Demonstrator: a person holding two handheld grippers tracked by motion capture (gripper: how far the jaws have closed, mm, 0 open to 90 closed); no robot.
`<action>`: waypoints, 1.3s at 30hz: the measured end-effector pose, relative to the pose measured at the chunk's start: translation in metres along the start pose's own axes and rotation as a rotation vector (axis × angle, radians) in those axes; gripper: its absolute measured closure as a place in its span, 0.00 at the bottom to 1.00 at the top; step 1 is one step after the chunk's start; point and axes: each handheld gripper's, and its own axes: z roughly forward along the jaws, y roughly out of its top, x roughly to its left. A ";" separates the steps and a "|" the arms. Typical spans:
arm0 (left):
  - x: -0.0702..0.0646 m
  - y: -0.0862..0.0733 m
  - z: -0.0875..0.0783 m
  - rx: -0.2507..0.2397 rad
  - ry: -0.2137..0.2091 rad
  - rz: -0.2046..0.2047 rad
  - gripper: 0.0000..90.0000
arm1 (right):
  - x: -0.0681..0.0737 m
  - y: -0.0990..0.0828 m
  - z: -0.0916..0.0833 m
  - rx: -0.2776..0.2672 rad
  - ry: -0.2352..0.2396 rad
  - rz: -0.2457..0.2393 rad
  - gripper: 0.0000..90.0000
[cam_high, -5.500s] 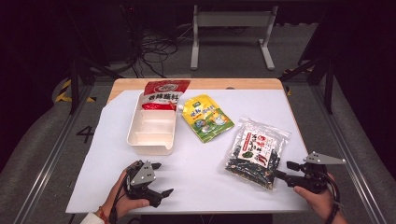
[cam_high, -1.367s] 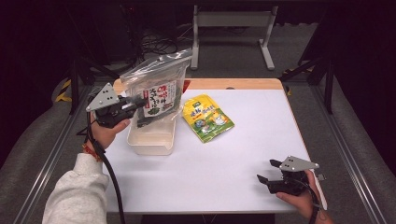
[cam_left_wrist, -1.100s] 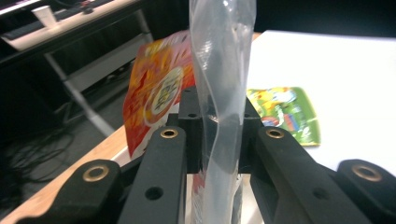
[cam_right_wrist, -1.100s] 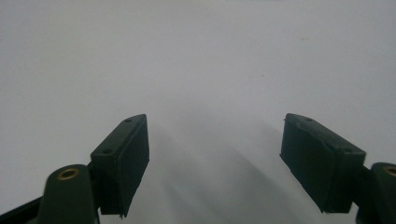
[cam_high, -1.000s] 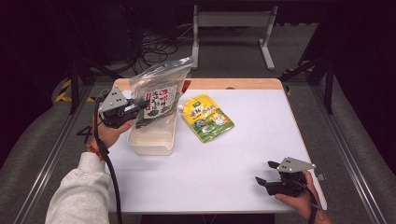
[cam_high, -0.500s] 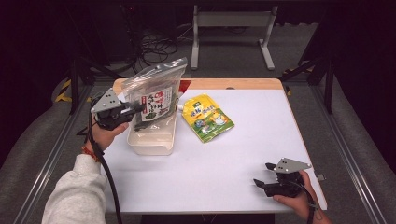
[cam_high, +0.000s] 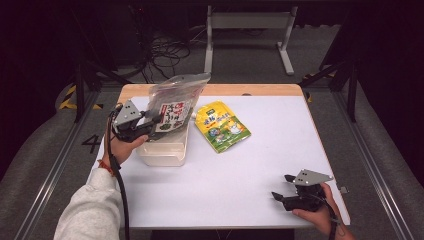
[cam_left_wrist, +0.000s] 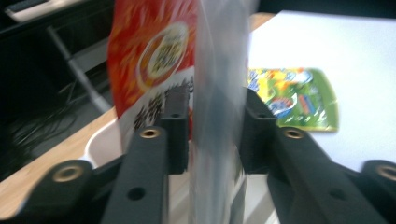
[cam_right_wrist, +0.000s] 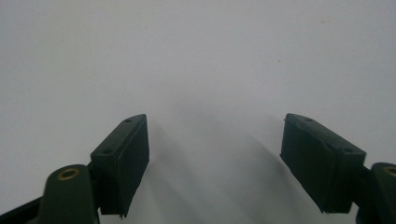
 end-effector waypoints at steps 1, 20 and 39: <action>-0.001 -0.004 -0.003 -0.003 0.007 0.002 0.72 | 0.000 0.000 0.000 -0.002 0.003 0.001 0.26; -0.001 -0.050 -0.012 0.115 -0.025 0.036 0.86 | 0.000 0.001 0.004 0.008 -0.003 -0.002 0.25; -0.002 -0.057 -0.012 0.168 0.015 0.067 0.96 | 0.001 0.004 0.008 0.010 0.015 -0.006 0.25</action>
